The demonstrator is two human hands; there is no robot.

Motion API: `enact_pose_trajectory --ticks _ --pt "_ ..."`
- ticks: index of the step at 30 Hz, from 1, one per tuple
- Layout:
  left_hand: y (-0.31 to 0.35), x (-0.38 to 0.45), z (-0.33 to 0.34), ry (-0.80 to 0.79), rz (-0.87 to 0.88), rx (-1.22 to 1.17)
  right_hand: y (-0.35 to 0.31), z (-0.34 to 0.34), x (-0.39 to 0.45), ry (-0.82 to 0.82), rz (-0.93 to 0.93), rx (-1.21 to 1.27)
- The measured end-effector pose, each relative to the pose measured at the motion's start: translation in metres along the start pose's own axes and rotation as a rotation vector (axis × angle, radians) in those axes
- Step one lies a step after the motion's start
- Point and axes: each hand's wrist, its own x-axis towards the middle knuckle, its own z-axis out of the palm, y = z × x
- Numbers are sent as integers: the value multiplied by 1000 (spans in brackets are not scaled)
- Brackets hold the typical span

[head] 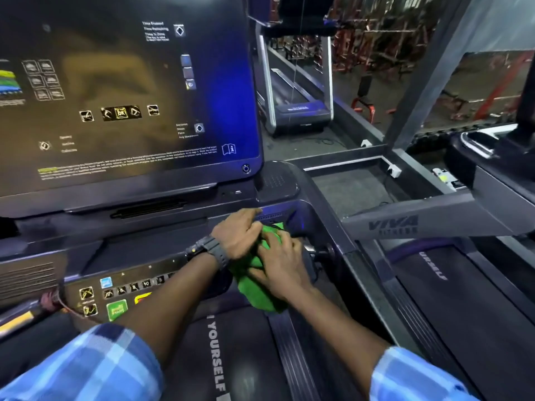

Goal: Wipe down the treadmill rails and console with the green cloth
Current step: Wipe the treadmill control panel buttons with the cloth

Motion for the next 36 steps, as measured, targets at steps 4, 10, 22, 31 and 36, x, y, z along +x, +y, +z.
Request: enact_pose_trajectory --ticks 4,10,22,31,36 --pt "-5 25 -4 -90 31 -75 46 -8 12 13 -236 -32" --pt "-18 67 -12 51 147 -42 101 -13 92 226 372 60" --pt "-23 75 -2 122 209 69 150 1 129 -160 -94 -217" --pt "-28 79 -1 115 203 16 106 12 140 -47 -169 -45" --pt "-26 75 -3 129 208 9 146 13 196 -189 257 -23"
